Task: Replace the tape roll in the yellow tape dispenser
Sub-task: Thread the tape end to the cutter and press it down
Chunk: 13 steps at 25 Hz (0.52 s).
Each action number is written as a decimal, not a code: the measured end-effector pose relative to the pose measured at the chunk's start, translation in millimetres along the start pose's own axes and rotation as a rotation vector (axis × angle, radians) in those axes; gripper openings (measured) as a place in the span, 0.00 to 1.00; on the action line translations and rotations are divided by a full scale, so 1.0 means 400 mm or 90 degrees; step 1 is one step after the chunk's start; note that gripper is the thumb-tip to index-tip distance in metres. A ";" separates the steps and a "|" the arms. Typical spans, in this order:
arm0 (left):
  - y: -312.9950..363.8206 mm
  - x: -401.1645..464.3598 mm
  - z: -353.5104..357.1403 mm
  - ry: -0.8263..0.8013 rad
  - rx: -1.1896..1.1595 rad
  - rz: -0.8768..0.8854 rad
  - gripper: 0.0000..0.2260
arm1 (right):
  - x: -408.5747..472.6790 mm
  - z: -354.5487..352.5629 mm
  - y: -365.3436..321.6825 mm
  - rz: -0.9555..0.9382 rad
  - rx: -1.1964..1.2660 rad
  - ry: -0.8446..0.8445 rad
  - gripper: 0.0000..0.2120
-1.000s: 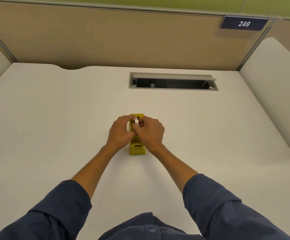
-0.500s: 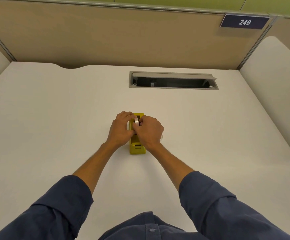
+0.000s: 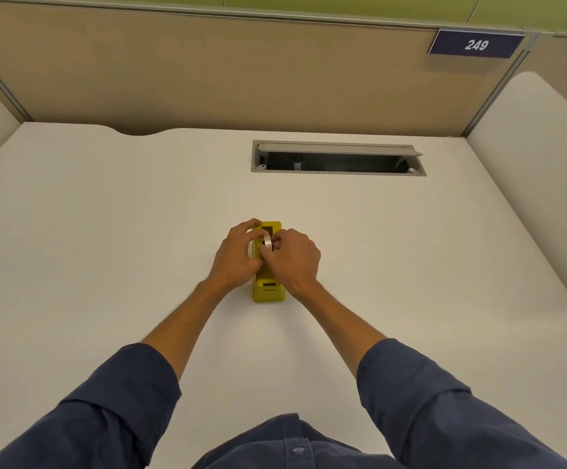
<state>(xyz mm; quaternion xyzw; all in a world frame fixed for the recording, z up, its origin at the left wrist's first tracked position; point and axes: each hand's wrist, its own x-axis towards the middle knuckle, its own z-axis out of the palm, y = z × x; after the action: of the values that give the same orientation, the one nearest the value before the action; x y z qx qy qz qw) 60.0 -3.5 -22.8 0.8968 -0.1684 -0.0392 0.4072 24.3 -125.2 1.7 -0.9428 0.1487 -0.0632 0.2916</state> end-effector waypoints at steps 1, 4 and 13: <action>-0.001 -0.001 0.000 -0.006 -0.010 0.001 0.19 | -0.001 -0.002 0.001 0.001 0.007 -0.002 0.08; -0.002 -0.005 -0.002 -0.028 -0.030 0.004 0.20 | -0.002 -0.006 0.004 0.004 0.019 -0.004 0.07; 0.001 -0.004 -0.009 -0.027 -0.055 0.020 0.16 | 0.003 -0.014 0.042 -0.003 0.180 -0.044 0.13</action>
<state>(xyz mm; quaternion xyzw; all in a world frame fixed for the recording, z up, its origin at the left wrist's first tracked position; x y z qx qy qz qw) 59.3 -0.6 -20.3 0.8748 -0.1889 -0.0589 0.4423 20.0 -141.9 -3.3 -0.8942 0.1261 -0.0517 0.4264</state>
